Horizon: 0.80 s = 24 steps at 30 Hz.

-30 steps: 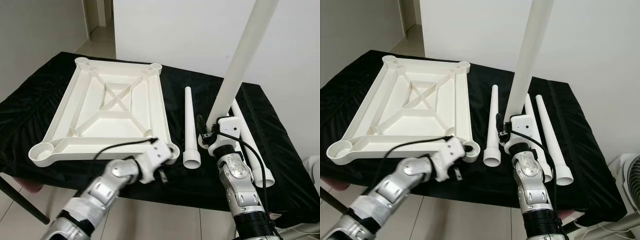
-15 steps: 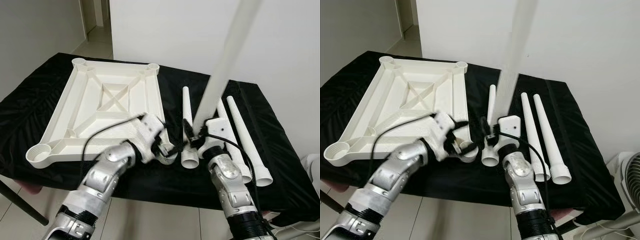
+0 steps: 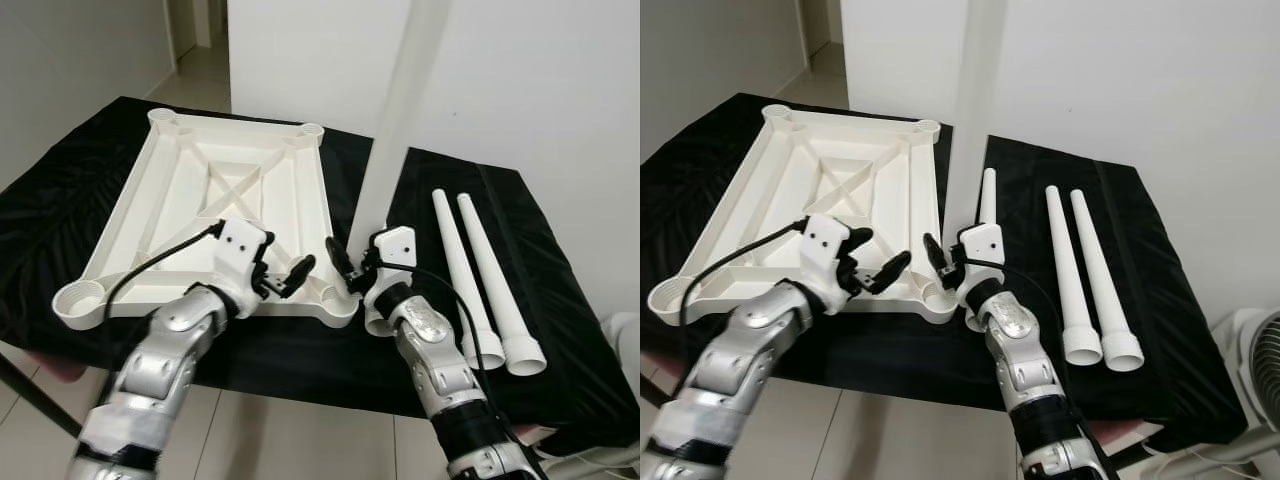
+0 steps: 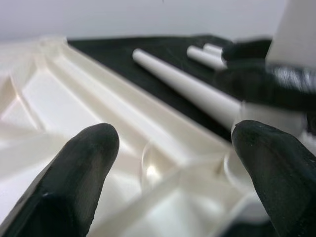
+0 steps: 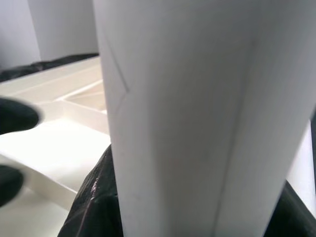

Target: Building children table

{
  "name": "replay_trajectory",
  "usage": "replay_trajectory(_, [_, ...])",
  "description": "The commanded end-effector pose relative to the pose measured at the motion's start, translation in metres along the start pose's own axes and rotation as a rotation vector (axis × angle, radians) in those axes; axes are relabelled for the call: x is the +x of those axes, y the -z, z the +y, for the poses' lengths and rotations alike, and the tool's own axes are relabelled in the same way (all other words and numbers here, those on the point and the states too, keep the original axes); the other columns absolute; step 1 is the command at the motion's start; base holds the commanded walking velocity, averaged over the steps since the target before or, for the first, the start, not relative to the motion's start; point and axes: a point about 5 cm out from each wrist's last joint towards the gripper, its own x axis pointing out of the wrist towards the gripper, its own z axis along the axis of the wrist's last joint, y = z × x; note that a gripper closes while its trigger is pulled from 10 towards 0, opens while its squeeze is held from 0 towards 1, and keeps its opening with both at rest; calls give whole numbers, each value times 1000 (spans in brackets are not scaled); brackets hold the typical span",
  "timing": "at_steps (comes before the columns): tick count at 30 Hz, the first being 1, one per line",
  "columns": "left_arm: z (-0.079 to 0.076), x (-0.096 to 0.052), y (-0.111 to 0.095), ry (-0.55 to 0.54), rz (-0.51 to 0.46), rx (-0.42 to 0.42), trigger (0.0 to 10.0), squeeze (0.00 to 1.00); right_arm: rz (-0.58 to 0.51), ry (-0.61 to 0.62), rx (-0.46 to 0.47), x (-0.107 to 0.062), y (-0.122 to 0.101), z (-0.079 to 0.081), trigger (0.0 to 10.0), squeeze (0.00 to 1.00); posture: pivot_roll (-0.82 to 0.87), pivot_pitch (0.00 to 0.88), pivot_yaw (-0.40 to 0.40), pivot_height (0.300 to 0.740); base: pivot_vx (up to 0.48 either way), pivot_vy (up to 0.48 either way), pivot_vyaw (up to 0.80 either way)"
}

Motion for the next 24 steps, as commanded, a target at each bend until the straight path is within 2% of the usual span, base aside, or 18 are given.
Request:
replay_trajectory(1, [-1, 0, 1, -34, 17, -1, 10000, 0, -12, 7, 14, 1, -1, -3, 10000, 0, 64, 7, -140, 740, 0, 0, 0])
replay_trajectory(3, [-6, -9, 11, 12, 74, 40, 10000, 0, 10, -12, 46, -1, 6, -1, 10000, 0, 74, 13, -154, 740, 0, 0, 0])
replay_trajectory(4, [-6, -9, 11, 12, 74, 40, 10000, 0, 10, -12, 46, -1, 6, -1, 10000, 0, 74, 13, -154, 740, 0, 0, 0])
replay_trajectory(5, [-11, -14, 15, 50, 94, 38, 10000, 0, 27, -30, 58, -2, 12, 2, 10000, 0, 81, 17, -163, 740, 0, 0, 0])
replay_trajectory(8, [-15, -17, 18, 75, 107, 33, 10000, 0, 37, -42, 65, -3, 15, 3, 10000, 0, 83, 18, -166, 740, 0, 0, 0])
replay_trajectory(10, [-28, -20, 20, 141, 115, -4, 10000, 0, 69, -73, 80, -5, 25, 8, 10000, 0, 89, 19, -175, 740, 0, 0, 0])
replay_trajectory(17, [-42, -22, 26, 167, 135, -60, 10000, 0, 97, -146, 66, -6, 33, 16, 10000, 0, 97, 18, -182, 740, 0, 0, 0])
replay_trajectory(24, [-61, -21, 21, 225, 105, -100, 10000, 0, 111, -155, 43, -11, 38, 15, 10000, 0, 100, 17, -182, 740, 0, 0, 0])
